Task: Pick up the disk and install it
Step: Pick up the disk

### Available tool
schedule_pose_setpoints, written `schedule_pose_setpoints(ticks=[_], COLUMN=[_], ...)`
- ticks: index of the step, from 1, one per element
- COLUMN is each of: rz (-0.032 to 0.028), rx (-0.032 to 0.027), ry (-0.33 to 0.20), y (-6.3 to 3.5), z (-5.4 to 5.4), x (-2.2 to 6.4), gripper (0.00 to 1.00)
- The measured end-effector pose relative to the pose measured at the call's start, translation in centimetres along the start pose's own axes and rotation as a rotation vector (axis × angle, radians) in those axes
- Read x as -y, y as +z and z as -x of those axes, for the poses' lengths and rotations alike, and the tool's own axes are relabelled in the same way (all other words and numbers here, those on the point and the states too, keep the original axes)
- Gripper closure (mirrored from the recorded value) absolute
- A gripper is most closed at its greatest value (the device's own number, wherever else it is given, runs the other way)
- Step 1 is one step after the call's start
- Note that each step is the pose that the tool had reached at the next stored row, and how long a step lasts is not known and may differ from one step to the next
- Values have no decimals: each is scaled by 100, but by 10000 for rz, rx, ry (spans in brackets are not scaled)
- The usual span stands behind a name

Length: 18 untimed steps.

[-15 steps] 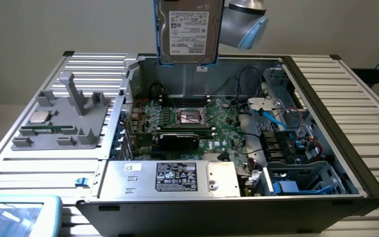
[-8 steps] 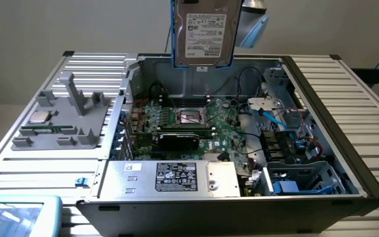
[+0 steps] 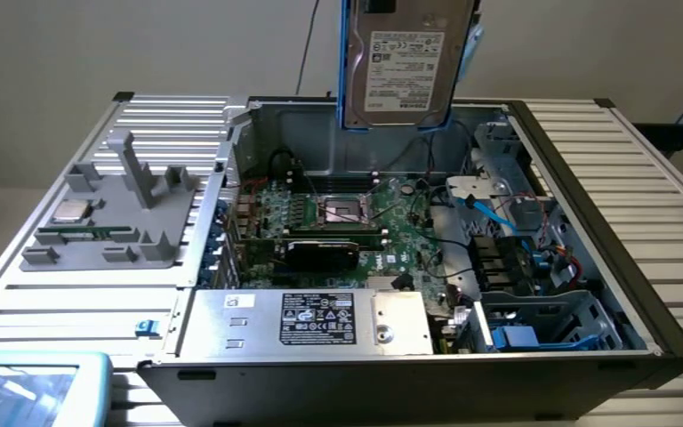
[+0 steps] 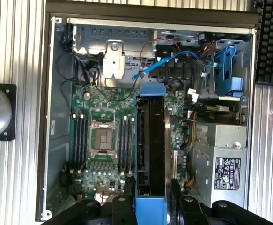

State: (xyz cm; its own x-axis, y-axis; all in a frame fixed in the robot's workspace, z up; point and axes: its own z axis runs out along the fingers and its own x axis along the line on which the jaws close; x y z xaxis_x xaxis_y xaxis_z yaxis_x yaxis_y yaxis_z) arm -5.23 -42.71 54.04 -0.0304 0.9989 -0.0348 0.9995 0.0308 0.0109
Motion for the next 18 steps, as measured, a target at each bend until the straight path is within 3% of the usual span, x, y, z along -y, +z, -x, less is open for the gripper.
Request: schedule_pose_setpoints(ticks=[8,18], rz=[-15,-56], rx=[0,-1], ry=[0,-2], y=[9,19], z=[158,393], x=[-294,-551], gripper=[63,63])
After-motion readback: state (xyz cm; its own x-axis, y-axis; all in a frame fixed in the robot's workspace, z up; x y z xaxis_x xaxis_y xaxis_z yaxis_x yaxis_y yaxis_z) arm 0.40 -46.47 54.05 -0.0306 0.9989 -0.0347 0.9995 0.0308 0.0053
